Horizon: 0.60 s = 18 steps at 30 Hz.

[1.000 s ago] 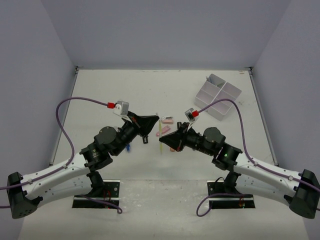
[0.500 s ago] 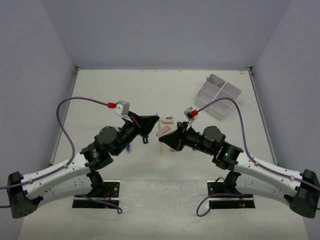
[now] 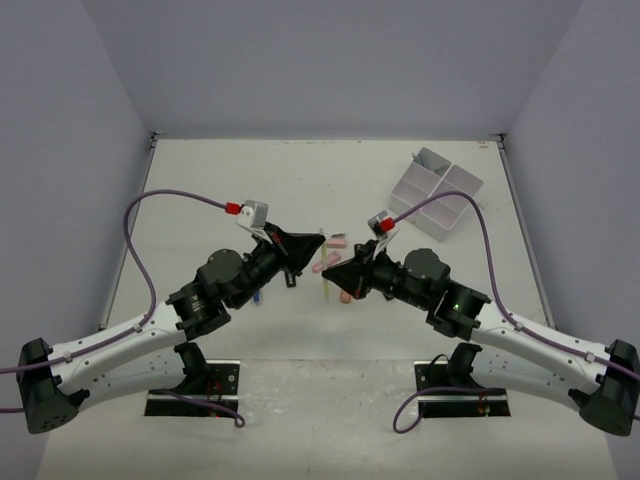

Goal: Sort the stationery into containers
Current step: Close the pen cap on the pen.

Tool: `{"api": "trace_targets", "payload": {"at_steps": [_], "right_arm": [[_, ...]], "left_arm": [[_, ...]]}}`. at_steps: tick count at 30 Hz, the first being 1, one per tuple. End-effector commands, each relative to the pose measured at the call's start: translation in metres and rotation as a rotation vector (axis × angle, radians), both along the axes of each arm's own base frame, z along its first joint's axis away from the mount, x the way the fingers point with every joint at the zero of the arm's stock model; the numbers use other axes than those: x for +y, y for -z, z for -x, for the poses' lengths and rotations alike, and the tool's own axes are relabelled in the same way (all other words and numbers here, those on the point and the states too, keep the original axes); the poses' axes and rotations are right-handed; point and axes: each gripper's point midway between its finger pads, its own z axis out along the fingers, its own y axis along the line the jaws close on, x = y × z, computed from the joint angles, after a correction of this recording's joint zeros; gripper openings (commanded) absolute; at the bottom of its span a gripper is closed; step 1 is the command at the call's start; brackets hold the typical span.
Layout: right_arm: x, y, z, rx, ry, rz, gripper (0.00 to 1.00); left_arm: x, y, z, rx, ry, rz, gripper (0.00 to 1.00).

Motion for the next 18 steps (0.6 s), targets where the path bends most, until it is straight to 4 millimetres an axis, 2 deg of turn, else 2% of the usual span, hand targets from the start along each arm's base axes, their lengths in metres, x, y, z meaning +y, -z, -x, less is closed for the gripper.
{"api": "trace_targets", "payload": {"at_steps": [1,3,7,11,14,18], "right_arm": [[-0.008,-0.063,-0.011,-0.203,0.053,-0.069,0.00],[-0.011,-0.066,-0.015,-0.239,0.072,-0.053,0.00],[-0.013,-0.087,-0.016,-0.342,0.065,-0.053,0.00],[-0.012,-0.104,-0.019,-0.377,0.067,-0.047,0.00],[-0.011,-0.117,-0.018,-0.368,0.067,-0.067,0.00],[-0.007,-0.118,-0.019,-0.292,0.070,-0.084,0.00]], "left_arm": [[-0.013,0.005,0.009,0.040,0.084,-0.064,0.00],[-0.015,0.006,0.011,0.058,0.103,-0.101,0.00],[-0.020,0.009,0.019,0.078,0.155,-0.145,0.00],[-0.016,0.010,0.019,0.067,0.148,-0.160,0.01],[-0.011,0.012,0.016,0.054,0.122,-0.175,0.09],[-0.007,0.008,0.015,0.028,0.105,-0.166,0.04]]}}
